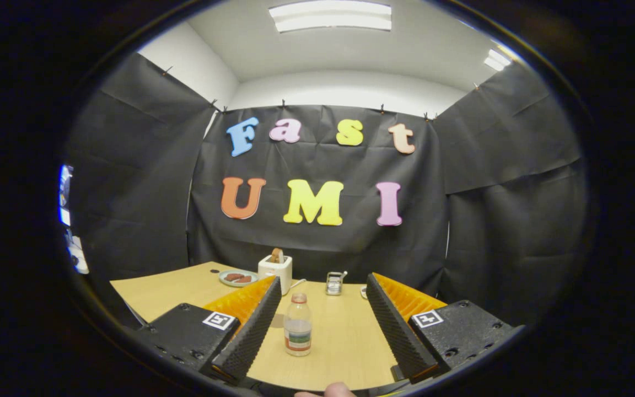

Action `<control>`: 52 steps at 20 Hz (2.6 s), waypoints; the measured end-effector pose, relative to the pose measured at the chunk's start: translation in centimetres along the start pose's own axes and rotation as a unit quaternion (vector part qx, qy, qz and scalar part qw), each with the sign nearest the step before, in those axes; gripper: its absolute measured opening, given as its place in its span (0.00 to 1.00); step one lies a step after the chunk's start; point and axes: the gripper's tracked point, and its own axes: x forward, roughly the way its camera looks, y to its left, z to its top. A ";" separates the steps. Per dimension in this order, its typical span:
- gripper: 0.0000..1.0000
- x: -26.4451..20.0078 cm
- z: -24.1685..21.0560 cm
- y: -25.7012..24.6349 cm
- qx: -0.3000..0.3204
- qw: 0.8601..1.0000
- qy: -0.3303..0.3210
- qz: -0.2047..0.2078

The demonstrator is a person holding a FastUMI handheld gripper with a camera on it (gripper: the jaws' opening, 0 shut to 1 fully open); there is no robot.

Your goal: Take the bottle from table, then pour the juice into the cup, finally place the bottle on the coaster

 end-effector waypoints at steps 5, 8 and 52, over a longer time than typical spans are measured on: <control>1.00 0.1 -4.1 -0.1 0.001 1.000 0.028 -0.005; 1.00 0.8 -8.5 0.8 0.006 0.998 0.059 -0.002; 0.72 18.3 -19.9 7.5 -0.250 0.952 0.175 0.024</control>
